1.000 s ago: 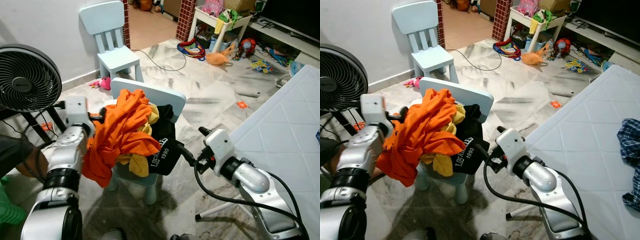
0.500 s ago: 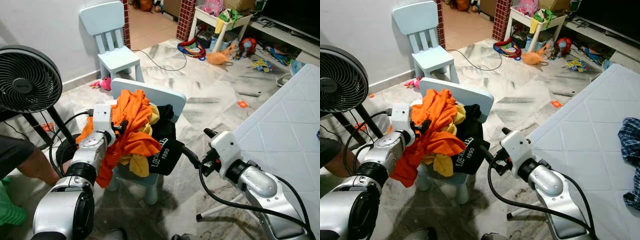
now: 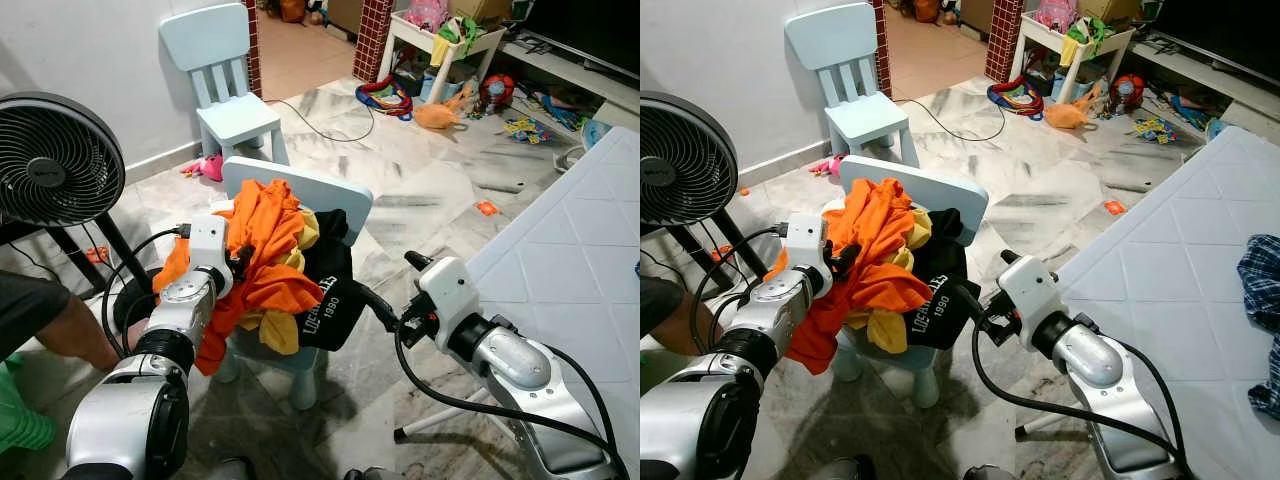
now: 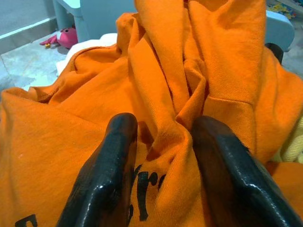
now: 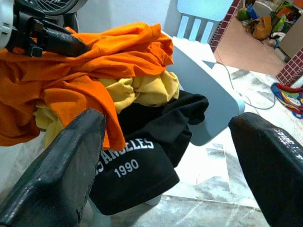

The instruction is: Hang hanger

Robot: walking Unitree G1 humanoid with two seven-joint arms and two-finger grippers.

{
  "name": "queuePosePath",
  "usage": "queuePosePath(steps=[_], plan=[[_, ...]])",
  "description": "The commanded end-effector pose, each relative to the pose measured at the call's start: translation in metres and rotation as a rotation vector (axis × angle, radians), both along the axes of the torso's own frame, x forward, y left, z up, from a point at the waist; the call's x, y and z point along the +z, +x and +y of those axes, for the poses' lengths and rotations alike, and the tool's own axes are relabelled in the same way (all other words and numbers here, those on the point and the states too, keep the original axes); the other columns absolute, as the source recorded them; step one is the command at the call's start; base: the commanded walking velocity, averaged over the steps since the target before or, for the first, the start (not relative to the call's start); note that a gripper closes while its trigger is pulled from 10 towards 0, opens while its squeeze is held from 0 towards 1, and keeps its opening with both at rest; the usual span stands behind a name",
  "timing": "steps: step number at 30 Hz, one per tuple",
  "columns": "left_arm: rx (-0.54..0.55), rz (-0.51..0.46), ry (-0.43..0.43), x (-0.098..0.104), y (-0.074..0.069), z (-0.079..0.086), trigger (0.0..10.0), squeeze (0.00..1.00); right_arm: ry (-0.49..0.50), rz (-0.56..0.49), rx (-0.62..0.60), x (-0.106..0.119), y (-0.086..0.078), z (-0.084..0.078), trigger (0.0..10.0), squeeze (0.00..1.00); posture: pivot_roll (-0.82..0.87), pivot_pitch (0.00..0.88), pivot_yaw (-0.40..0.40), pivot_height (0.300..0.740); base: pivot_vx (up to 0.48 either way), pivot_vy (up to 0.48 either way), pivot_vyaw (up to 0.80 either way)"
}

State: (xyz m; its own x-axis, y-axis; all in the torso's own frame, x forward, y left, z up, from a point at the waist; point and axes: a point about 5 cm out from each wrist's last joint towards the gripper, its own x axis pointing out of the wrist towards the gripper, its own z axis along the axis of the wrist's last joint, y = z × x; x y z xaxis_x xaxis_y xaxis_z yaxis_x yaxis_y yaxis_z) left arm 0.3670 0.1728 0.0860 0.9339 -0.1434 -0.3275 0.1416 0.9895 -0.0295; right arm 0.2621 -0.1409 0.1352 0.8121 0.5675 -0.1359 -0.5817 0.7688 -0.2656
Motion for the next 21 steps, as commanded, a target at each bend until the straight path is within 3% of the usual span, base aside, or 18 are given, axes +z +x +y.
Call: queuePosePath(steps=[1,12,13,17,21], plan=[[-0.012,0.023,0.021,-0.007,-0.004,0.003,0.0,0.0,-0.006,0.001,-0.008,-0.001,0.0,0.0,10.0,0.0,-0.22,0.111,-0.016,0.74,0.0,0.0,0.0],[-0.029,-0.02,0.1,-0.003,-0.004,0.008,0.0,0.0,-0.003,-0.005,-0.006,-0.001,0.003,0.001,10.0,0.0,-0.21,0.103,-0.016,0.74,0.0,0.0,0.0],[-0.051,-0.047,0.151,0.0,-0.003,0.009,0.0,0.0,-0.003,-0.006,-0.004,-0.001,0.004,0.001,10.0,0.0,-0.21,0.1,-0.022,0.74,0.0,0.0,0.0],[-0.072,-0.069,0.188,0.003,-0.002,0.01,0.0,0.0,-0.004,-0.006,-0.002,-0.001,0.005,0.002,10.0,0.0,-0.21,0.099,-0.023,0.74,0.0,0.0,0.0],[-0.177,-0.145,0.314,0.012,-0.001,0.008,0.0,0.0,-0.004,-0.009,0.006,-0.001,0.007,0.004,10.0,0.0,-0.2,0.09,-0.029,0.74,0.0,0.0,0.0]])
